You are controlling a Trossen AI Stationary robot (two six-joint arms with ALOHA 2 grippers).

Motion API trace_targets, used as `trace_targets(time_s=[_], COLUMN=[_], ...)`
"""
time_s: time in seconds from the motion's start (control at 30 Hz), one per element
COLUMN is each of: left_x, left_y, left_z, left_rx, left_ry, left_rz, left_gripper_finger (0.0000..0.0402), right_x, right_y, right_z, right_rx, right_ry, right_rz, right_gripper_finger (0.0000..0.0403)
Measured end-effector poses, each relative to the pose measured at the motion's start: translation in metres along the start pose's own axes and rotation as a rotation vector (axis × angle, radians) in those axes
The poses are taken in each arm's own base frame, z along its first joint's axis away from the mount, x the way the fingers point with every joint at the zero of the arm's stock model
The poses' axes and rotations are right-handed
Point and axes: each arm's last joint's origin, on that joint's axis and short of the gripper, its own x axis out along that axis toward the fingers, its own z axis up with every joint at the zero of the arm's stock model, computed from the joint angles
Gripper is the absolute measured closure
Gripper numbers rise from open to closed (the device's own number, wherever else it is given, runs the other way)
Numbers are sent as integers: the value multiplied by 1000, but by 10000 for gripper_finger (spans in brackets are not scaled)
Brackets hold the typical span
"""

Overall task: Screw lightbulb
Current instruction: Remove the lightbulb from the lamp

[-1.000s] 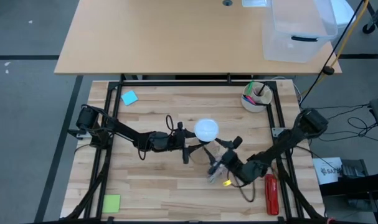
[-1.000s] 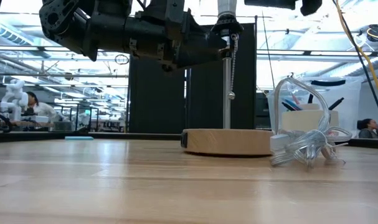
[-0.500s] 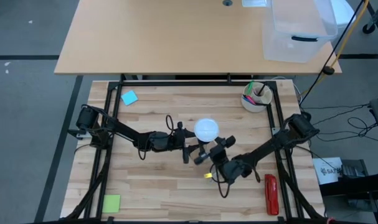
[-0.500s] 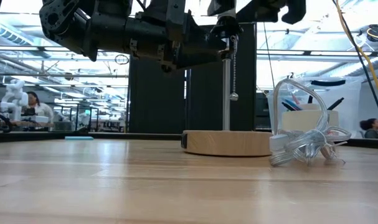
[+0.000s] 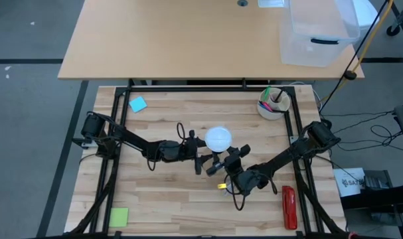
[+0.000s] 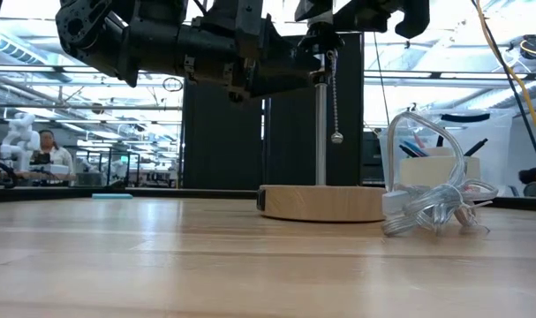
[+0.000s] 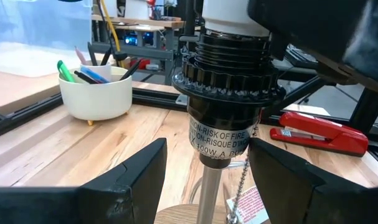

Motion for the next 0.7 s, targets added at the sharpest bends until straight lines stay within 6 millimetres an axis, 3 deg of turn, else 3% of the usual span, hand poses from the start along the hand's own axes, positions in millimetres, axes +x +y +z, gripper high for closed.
trace_targets(time_s=[0.23,0.5,0.7], left_x=[0,0,0], left_y=[0,0,-1], left_z=[0,0,-2], left_rx=[-1,-2,3], left_ry=[0,1,21], left_rz=[0,-12,-32], left_gripper_finger=[172,172,172], right_x=[0,0,-1], right_y=[0,2,3], right_z=[0,0,1], right_rx=[-28,-81,-138], right_ry=[0,-7,-13], right_rz=[5,74,108], right_gripper_finger=[265,249,265])
